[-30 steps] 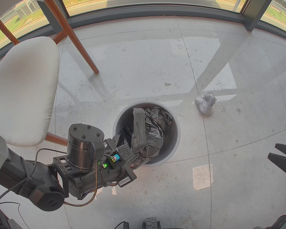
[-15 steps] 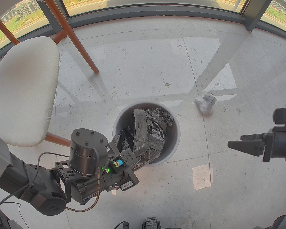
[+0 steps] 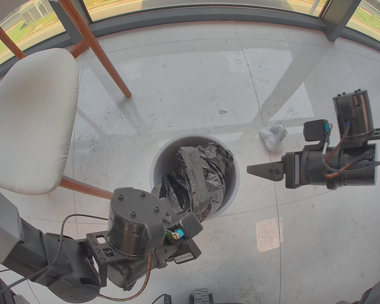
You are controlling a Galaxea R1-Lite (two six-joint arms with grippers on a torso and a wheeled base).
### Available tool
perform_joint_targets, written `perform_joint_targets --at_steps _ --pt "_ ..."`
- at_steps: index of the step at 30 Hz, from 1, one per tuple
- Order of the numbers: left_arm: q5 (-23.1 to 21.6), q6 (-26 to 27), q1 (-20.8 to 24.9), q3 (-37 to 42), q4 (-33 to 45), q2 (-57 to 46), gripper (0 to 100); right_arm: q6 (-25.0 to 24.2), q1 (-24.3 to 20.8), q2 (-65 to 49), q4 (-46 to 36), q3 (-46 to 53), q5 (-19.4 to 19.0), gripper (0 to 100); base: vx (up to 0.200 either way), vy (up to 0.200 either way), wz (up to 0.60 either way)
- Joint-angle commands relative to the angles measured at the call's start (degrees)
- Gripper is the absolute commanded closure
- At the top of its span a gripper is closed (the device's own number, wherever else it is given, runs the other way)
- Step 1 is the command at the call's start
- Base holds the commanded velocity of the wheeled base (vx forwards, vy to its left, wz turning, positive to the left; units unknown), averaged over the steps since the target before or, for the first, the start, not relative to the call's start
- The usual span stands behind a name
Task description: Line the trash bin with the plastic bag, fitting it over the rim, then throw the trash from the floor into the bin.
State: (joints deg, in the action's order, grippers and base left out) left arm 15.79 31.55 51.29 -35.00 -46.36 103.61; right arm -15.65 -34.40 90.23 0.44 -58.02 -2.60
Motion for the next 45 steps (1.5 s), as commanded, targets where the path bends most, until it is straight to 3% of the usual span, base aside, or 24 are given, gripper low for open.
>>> perform_joint_targets --at_steps 1,8,21,45 --pt "0.30 1.50 1.80 0.63 -0.22 0.72 100 0.01 -2.51 6.71 -0.09 -4.30 2.60 0 0.000 0.000 0.00" --pt "0.47 1.67 2.94 1.42 -0.75 1.25 100 0.01 -6.56 10.22 0.09 -6.06 5.85 0 0.000 0.000 0.00" --pt "0.65 1.67 4.96 1.16 -0.75 2.12 100 -0.08 -10.51 16.55 0.18 -11.68 6.73 0 0.000 0.000 0.00" --pt "2.05 1.15 4.61 1.42 -0.75 1.60 100 0.18 -7.79 17.43 -0.35 -7.02 9.89 0 0.000 0.000 0.00"
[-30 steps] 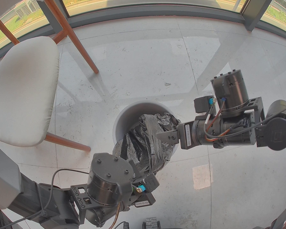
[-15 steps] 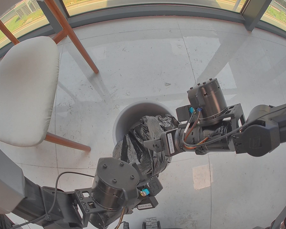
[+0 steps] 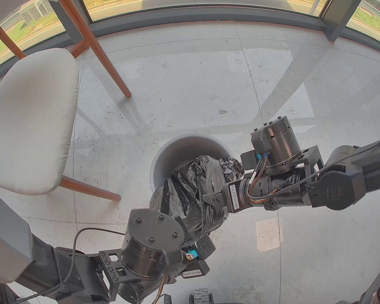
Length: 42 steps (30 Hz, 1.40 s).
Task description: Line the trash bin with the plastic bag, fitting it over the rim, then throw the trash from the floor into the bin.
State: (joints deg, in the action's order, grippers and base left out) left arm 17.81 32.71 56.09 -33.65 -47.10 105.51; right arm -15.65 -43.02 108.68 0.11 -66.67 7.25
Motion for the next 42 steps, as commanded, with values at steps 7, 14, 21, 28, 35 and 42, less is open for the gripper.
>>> perform_joint_targets --at_steps 7,14,21,28,35,42 --pt "1.09 -1.42 -0.54 0.16 0.08 -0.66 100 0.36 3.38 -5.41 -0.02 5.94 0.13 0 0.000 0.000 0.00" --pt "1.35 -2.47 -2.21 0.16 0.26 -1.53 100 0.62 4.44 -9.54 -0.02 10.42 0.74 0 0.000 0.000 0.00" --pt "1.35 -2.47 -4.59 0.60 0.26 -3.56 100 0.62 4.88 -11.74 0.15 16.57 1.01 0 0.000 0.000 0.00" --pt "1.35 -2.56 -4.76 1.57 0.08 -4.87 100 0.80 4.26 -11.56 0.07 18.24 1.71 0 0.000 0.000 0.00" --pt "1.09 -2.56 -5.82 1.48 0.00 -5.14 100 0.80 7.69 -7.87 0.07 13.23 2.41 0 0.000 0.000 0.00" --pt "0.91 -2.56 -5.73 1.65 0.00 -5.67 100 0.80 8.04 -2.60 -0.02 4.62 2.41 0 0.000 0.000 0.00"
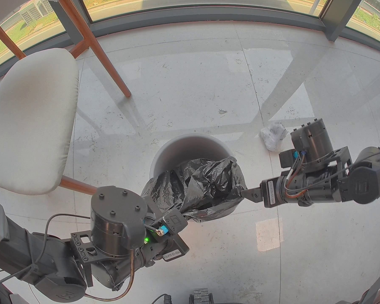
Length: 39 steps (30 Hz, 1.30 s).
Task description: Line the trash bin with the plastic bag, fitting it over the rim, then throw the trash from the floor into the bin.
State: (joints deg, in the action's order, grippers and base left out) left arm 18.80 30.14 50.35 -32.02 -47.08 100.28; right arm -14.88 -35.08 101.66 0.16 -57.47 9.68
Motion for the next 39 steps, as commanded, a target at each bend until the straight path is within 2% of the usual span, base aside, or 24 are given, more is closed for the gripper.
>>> perform_joint_targets --at_steps 1,11,28,33,39 --pt "-0.08 0.01 0.01 0.03 -0.03 -0.44 100 -0.06 -0.07 5.04 0.02 -5.11 -0.01 0 0.000 0.000 0.00" --pt "-0.34 0.01 0.10 0.12 -0.03 -0.17 100 -0.14 -2.53 7.06 0.02 -10.03 -0.01 0 0.000 0.000 0.00" --pt "-0.60 0.01 2.56 0.30 -0.03 0.09 100 -0.14 -3.32 12.51 0.28 -14.78 -0.10 0 0.000 0.000 0.00" --pt "-0.60 0.01 3.00 -0.14 -0.12 -0.17 100 -0.06 -3.50 12.60 0.11 -11.88 -0.10 0 0.000 0.000 0.00" --pt "-0.52 -0.08 0.81 -0.06 -0.21 -0.96 100 0.29 -3.24 9.70 0.37 -3.88 -0.10 0 0.000 0.000 0.00"
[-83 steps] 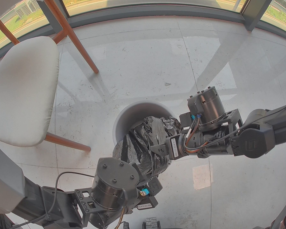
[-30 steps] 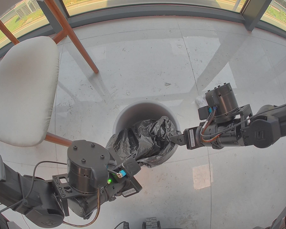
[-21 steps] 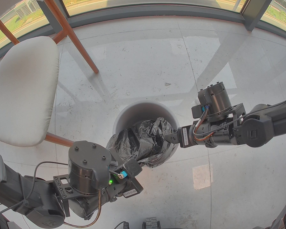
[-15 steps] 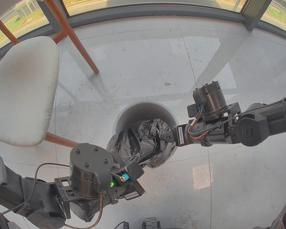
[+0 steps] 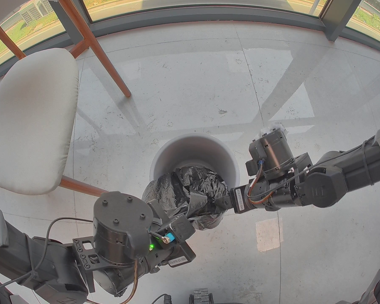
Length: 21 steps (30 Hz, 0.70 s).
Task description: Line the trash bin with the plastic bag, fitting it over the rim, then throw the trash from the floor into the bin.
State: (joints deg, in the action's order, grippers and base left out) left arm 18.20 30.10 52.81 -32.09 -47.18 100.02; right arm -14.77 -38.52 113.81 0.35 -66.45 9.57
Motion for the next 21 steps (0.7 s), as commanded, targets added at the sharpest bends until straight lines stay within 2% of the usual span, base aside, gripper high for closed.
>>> perform_joint_targets --at_steps 1,6,15,21 --pt "-0.01 -0.04 -2.62 0.01 -0.11 -1.15 100 0.80 0.47 -3.51 0.53 7.39 0.01 0 0.000 0.000 0.00" --pt "-0.01 -0.22 -5.17 -0.26 -0.20 -1.32 100 1.77 0.82 -5.97 0.96 11.87 -0.08 0 0.000 0.000 0.00" --pt "-0.01 -0.39 -6.49 -0.08 -0.20 -2.11 100 1.15 0.20 -4.74 1.58 2.73 -0.34 0 0.000 0.000 0.00" --pt "0.08 -1.45 -6.67 -0.79 -0.11 -2.11 100 0.71 -2.35 -4.12 1.93 3.87 -0.69 0 0.000 0.000 0.00"
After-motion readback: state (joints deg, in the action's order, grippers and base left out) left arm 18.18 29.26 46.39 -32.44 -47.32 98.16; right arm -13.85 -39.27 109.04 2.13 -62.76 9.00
